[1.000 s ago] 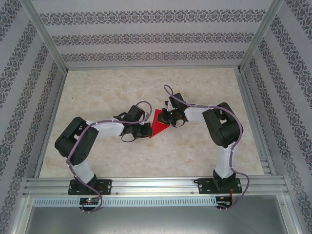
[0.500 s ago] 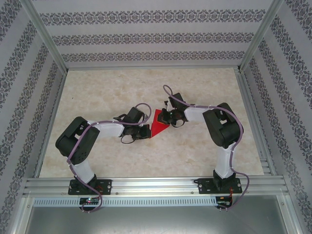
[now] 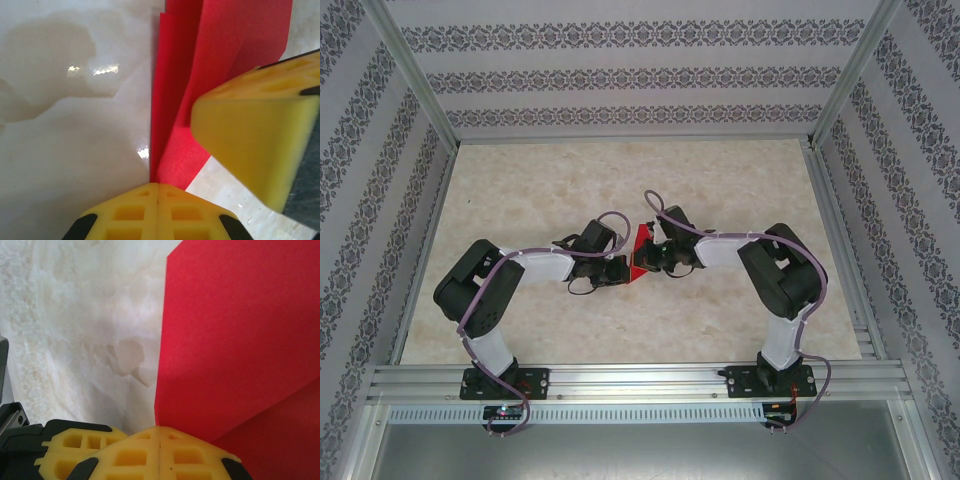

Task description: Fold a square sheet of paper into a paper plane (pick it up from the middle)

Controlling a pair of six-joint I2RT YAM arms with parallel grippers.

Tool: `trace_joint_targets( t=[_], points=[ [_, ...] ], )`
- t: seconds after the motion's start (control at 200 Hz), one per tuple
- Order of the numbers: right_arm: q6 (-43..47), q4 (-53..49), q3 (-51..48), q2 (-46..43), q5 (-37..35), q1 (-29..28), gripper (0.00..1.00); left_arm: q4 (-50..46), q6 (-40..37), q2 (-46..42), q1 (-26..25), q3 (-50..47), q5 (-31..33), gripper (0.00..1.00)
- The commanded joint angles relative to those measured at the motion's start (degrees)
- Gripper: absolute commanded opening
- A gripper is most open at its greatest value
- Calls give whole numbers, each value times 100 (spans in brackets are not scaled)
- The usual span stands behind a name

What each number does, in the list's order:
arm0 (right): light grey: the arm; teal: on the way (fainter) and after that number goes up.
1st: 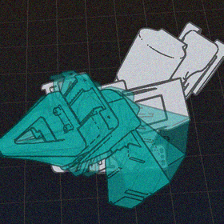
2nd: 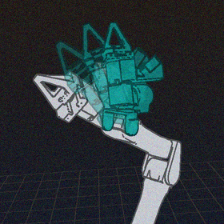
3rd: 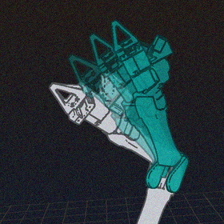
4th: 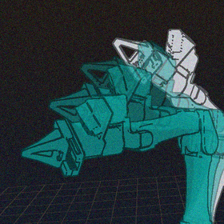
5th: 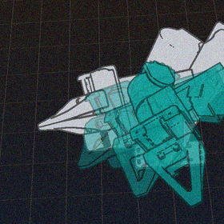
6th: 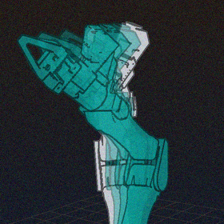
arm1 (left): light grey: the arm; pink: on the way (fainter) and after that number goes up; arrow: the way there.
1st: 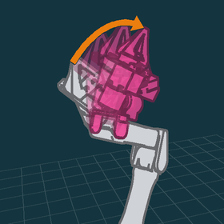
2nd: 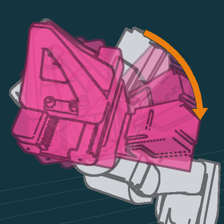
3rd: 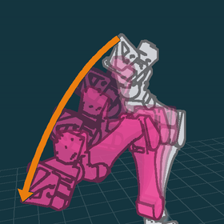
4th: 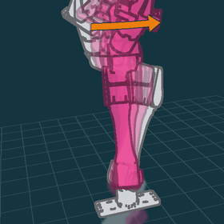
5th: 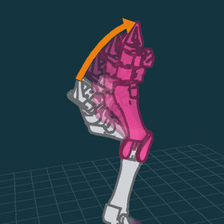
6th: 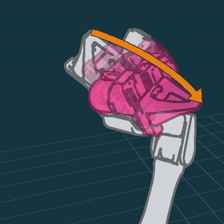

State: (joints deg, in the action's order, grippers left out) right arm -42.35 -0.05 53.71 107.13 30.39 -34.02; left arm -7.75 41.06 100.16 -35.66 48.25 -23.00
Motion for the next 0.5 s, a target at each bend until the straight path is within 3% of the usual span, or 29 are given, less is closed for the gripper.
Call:
trace_joint_targets(
  t=[0.0,0.295,0.495],
  points=[
    [-55,224,67,163,81,-30,3,-405,12,100,-20,-180,269,0],
    [87,-443,106,486,-297,60,3,-165,66,12,-21,-79,145,0],
    [80,-443,64,445,-297,106,3,728,290,-284,-17,-17,-228,9]
  ],
)
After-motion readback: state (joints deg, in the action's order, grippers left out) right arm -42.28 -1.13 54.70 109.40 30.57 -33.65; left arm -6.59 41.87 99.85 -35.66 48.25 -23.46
